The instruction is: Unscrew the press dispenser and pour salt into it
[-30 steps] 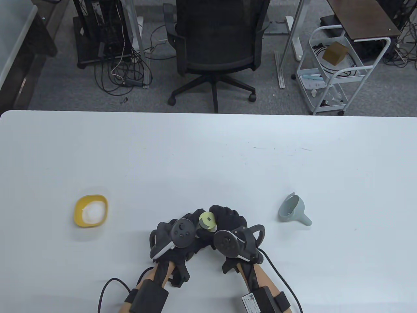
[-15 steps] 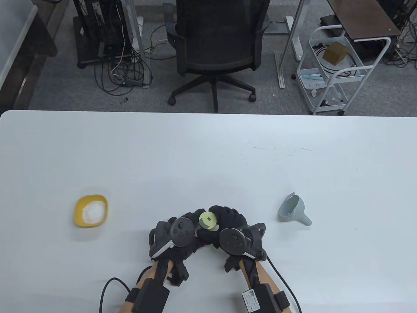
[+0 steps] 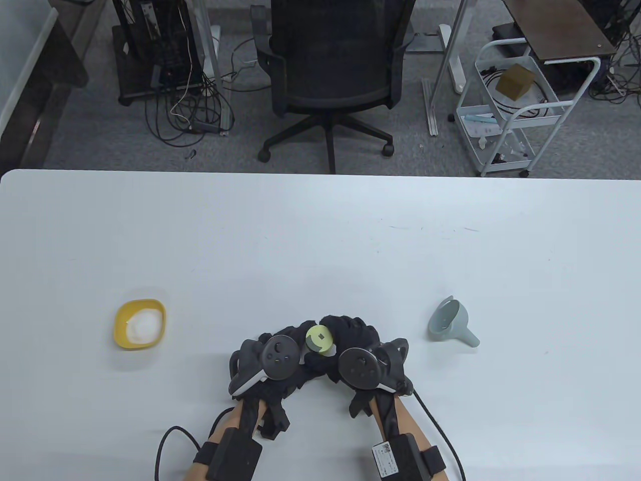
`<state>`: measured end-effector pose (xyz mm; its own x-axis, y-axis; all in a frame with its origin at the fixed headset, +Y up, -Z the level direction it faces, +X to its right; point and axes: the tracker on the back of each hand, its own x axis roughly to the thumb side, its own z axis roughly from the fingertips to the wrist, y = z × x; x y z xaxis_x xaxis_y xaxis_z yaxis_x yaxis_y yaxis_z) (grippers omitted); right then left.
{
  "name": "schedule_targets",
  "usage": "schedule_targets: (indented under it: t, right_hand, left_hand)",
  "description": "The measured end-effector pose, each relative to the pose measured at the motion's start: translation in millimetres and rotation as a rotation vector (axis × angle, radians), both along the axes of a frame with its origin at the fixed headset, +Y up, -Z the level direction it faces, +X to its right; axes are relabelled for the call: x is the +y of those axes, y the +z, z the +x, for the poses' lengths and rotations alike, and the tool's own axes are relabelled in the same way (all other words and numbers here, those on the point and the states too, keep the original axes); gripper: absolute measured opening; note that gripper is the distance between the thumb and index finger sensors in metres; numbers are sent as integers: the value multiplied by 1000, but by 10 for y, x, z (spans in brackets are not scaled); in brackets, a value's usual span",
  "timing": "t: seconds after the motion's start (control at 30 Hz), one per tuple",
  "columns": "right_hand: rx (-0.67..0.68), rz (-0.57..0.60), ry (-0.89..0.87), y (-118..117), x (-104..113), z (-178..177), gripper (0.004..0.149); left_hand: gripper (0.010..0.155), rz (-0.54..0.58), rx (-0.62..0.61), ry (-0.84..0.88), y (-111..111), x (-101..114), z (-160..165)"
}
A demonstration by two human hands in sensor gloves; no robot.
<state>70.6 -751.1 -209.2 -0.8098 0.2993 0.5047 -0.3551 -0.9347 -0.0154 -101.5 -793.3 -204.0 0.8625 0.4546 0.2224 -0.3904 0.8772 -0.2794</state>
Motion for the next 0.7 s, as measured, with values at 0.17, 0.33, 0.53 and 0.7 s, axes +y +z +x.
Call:
schedule_targets:
  t: [0.17, 0.33, 0.53, 0.7]
  right_hand:
    - [-39, 121, 42, 29, 38, -67, 84]
    - [8, 131, 20, -15, 53, -66, 80]
    - [60, 80, 28, -51, 79, -59, 80]
    - [126, -27, 54, -50, 112, -76, 82]
  left_hand:
    - [97, -3, -4, 0, 1, -2, -1]
    - [96, 2, -11, 1, 2, 0, 1]
    - [96, 4, -15, 1, 1, -3, 1]
    - [97, -2, -15, -2, 3, -5, -2]
